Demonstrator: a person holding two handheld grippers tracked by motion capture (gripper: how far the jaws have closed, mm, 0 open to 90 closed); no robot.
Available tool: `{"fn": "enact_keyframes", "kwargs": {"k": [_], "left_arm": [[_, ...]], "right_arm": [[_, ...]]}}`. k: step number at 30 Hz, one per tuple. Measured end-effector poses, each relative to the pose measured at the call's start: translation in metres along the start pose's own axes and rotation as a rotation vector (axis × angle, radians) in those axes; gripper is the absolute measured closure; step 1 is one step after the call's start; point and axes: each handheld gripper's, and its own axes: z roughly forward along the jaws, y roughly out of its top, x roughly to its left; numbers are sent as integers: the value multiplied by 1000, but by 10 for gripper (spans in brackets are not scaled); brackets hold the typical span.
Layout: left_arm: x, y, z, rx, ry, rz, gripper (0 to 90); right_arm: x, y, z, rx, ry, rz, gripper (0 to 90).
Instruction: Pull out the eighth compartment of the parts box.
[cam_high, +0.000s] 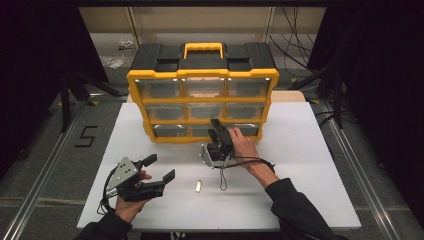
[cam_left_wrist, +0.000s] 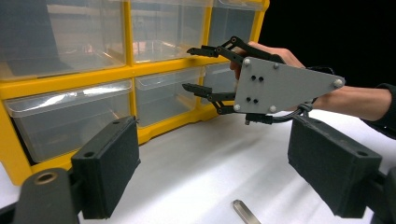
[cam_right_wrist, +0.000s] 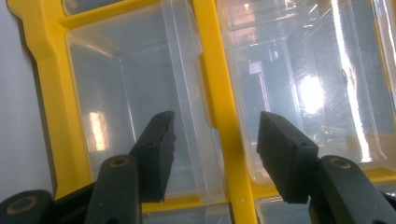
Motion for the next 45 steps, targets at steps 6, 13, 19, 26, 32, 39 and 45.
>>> {"fn": "enact_keyframes", "kwargs": {"k": [6,13,19,26,32,39,45], "left_arm": [[0,0,0,1,-1,1,159],[0,0,0,2,-1,1,160],[0,0,0,2,-1,0,160],[0,0,0,1,-2,0,161],[0,0,0,2,-1,-1,161],[0,0,0,0,-1,-1,161],[0,0,0,0,-2,-1,161]], "right_arm": [[0,1,0,4,-9,-16,487],[1,1,1,1,-27,-28,502],[3,2,1,7,-33,-32,517],[4,1,1,2,-53,-59,538],[6,1,2,2,-57,-64,545],[5,2,1,5,-69,-73,557],[6,1,-1,0,-73,-87,579]]}}
